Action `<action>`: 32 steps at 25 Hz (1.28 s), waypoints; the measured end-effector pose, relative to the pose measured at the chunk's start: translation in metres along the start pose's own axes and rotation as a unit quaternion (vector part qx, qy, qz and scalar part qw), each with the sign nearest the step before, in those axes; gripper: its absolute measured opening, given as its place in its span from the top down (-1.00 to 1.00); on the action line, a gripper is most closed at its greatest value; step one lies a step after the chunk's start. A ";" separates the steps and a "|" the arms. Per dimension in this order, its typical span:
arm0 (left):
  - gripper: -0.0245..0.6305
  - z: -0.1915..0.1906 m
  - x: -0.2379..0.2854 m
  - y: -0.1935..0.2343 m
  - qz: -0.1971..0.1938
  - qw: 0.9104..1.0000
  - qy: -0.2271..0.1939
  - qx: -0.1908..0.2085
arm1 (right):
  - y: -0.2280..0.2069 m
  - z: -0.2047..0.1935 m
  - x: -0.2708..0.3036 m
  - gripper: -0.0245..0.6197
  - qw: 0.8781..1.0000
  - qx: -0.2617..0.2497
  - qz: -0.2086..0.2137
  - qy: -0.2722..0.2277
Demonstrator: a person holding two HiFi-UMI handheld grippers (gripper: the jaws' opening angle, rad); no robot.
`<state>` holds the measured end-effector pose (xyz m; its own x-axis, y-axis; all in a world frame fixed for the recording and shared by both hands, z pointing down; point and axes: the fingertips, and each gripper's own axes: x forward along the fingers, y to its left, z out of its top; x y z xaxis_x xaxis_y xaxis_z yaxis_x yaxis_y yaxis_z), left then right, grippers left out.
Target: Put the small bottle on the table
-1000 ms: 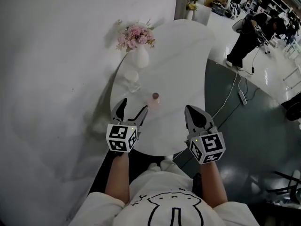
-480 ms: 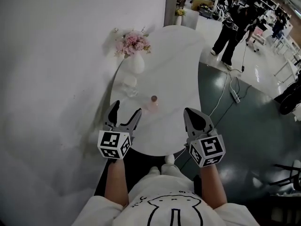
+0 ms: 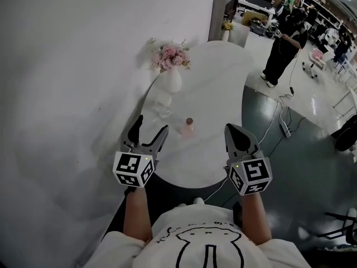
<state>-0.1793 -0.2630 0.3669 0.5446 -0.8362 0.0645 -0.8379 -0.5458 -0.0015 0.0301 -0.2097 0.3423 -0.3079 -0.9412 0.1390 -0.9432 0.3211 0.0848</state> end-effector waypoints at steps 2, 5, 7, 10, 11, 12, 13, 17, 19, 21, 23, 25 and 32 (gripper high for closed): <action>-0.04 0.009 -0.001 -0.004 0.003 1.000 -0.010 0.007 | -0.007 0.006 -0.002 0.95 1.000 -0.003 0.001 -0.009; 0.37 0.020 -0.002 -0.010 0.015 0.999 -0.021 0.020 | -0.017 0.016 -0.006 0.95 1.000 -0.004 -0.003 -0.025; 0.82 0.023 -0.002 -0.014 0.017 0.999 -0.024 0.028 | -0.021 0.022 -0.008 0.95 0.999 -0.007 -0.004 -0.037; 0.90 0.024 -0.001 -0.018 0.019 0.999 -0.018 0.045 | -0.023 0.028 -0.009 0.95 0.999 -0.010 -0.002 -0.054; 0.91 0.025 -0.001 -0.018 0.021 0.998 -0.018 0.048 | -0.023 0.029 -0.008 0.95 0.998 -0.012 0.000 -0.056; 0.91 0.026 -0.001 -0.018 0.024 0.998 -0.019 0.049 | -0.023 0.030 -0.008 0.95 0.998 -0.014 0.004 -0.057; 0.91 0.027 -0.002 -0.018 0.028 0.998 -0.020 0.050 | -0.023 0.031 -0.008 0.95 0.998 -0.017 0.007 -0.057; 0.91 0.038 -0.005 -0.020 0.040 0.997 -0.027 0.059 | -0.023 0.036 -0.011 0.95 0.998 -0.023 0.019 -0.058; 0.91 0.044 -0.006 -0.021 0.044 0.996 -0.032 0.064 | -0.024 0.039 -0.013 0.95 0.998 -0.025 0.022 -0.061; 0.91 0.049 -0.007 -0.021 0.047 0.996 -0.035 0.069 | -0.024 0.041 -0.013 0.95 0.997 -0.027 0.024 -0.063; 0.91 0.054 -0.007 -0.021 0.049 0.995 -0.038 0.072 | -0.024 0.043 -0.014 0.95 0.997 -0.030 0.026 -0.064; 0.91 0.058 -0.007 -0.021 0.050 0.995 -0.041 0.075 | -0.025 0.045 -0.014 0.95 0.997 -0.033 0.027 -0.065; 0.91 0.062 -0.008 -0.023 0.048 0.995 -0.044 0.072 | -0.030 0.046 -0.018 0.95 0.997 -0.037 0.032 -0.064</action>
<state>-0.1621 -0.2470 0.3040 0.4678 -0.8833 -0.0312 -0.8763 -0.4590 -0.1461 0.0580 -0.2070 0.2916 -0.3859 -0.9223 0.0200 -0.9104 0.3842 0.1532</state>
